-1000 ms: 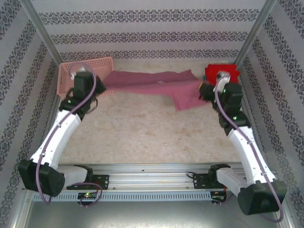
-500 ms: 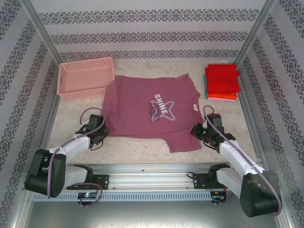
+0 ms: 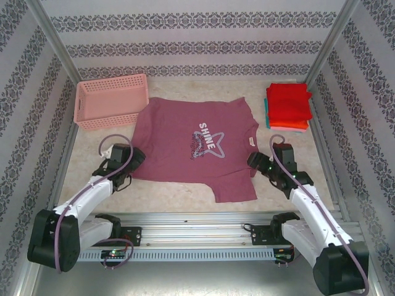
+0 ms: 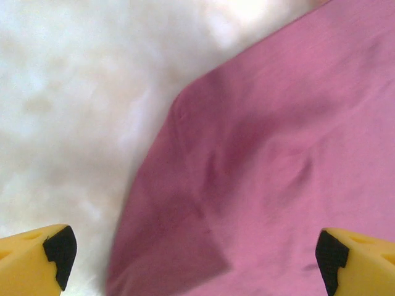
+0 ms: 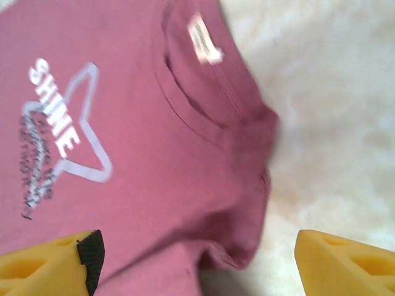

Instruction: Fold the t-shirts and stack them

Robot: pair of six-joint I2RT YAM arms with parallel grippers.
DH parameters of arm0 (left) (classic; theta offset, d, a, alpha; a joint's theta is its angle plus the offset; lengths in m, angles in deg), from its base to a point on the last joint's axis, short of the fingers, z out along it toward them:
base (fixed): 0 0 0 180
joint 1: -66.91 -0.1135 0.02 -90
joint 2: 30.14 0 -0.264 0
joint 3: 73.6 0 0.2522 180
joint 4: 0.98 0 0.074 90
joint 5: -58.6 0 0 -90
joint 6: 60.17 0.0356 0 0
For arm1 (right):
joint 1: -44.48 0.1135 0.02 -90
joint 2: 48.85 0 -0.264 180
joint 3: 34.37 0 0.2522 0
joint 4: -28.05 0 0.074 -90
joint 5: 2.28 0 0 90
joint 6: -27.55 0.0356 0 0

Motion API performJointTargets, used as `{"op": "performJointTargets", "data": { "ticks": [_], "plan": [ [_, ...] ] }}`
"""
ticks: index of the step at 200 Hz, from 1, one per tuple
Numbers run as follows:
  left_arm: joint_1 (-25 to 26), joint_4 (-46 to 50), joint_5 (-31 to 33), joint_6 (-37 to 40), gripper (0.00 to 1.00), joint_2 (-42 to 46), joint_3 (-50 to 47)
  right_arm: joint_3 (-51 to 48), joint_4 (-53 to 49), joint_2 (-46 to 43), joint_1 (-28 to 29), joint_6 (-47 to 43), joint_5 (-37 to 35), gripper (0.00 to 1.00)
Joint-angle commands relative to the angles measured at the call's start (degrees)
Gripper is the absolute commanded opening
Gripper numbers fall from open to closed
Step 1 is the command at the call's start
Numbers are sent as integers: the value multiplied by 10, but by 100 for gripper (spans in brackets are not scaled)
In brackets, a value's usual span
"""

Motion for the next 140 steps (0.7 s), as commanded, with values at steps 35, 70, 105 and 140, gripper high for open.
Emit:
{"op": "performJointTargets", "data": {
  "ticks": [35,70,105,140],
  "plan": [
    [30,-2,-1,127,99,-171,176,159,103,249,82,-67,-63,78],
    [31,-26,-57,129,94,-324,277,314,119,465,97,-51,-51,69],
    [31,-43,-75,114,93,-396,321,477,60,636,92,-48,-23,67],
    [33,-45,-95,101,93,-428,333,562,4,722,69,-33,1,67]
  ]
}}
